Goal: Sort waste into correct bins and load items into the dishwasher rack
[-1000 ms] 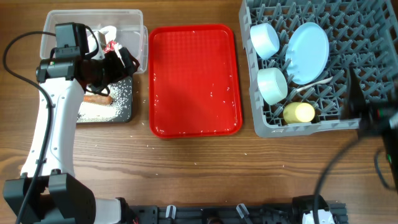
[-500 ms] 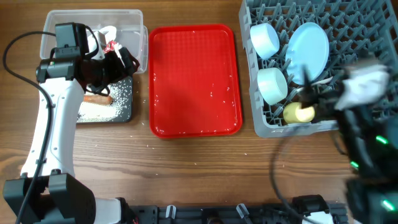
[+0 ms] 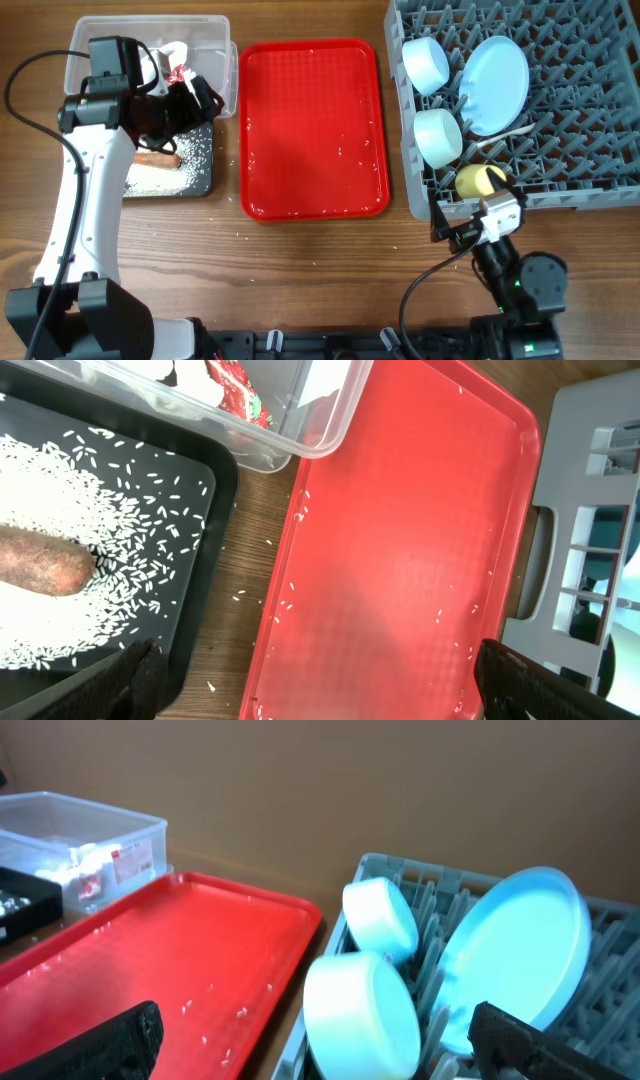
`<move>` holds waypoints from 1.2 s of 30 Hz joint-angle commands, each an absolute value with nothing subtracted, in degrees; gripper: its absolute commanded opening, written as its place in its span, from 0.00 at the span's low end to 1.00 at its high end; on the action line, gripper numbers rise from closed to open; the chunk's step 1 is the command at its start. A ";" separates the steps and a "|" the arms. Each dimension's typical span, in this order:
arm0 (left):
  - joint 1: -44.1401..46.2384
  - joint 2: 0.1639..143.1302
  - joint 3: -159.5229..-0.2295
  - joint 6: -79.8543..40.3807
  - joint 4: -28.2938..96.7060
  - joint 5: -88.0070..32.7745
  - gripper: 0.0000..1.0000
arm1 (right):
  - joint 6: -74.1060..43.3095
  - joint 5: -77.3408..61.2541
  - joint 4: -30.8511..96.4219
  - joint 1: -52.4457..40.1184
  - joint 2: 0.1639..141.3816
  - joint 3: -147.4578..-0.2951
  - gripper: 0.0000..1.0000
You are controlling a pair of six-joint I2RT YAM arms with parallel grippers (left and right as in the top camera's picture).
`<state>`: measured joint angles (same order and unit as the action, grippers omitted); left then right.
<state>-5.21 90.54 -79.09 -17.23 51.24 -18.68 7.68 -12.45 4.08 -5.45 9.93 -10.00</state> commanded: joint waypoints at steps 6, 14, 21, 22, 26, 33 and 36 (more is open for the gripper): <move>-5.37 90.91 -79.70 -16.73 51.13 -18.55 1.00 | 5.37 -13.89 1.02 -5.13 2.50 -1.48 1.00; -5.37 90.91 -79.72 -16.73 51.13 -18.55 1.00 | 6.00 -14.72 -1.28 -5.13 0.16 -0.34 1.00; -5.37 90.91 -79.70 -16.73 51.13 -18.55 1.00 | 6.02 -14.72 -1.26 -5.13 0.27 -0.34 1.00; -5.37 90.91 -79.70 -16.73 51.13 -18.55 1.00 | 6.00 -14.72 -1.26 -5.13 0.27 -0.34 1.00; -5.37 90.91 -79.70 -16.73 51.13 -18.55 1.00 | 6.02 -14.72 -1.26 -5.13 0.27 -0.34 1.00; -5.37 90.91 -79.70 -16.73 51.13 -18.55 1.00 | 6.00 -14.72 -1.26 -5.13 0.27 -0.34 1.00; -5.39 90.61 -79.70 -16.73 51.11 -18.55 1.00 | 6.00 -14.72 -1.26 -5.13 0.27 -0.34 1.00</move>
<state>-5.21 90.54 -79.09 -17.23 51.22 -18.68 6.24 -13.52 -0.93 -5.41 1.08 -0.86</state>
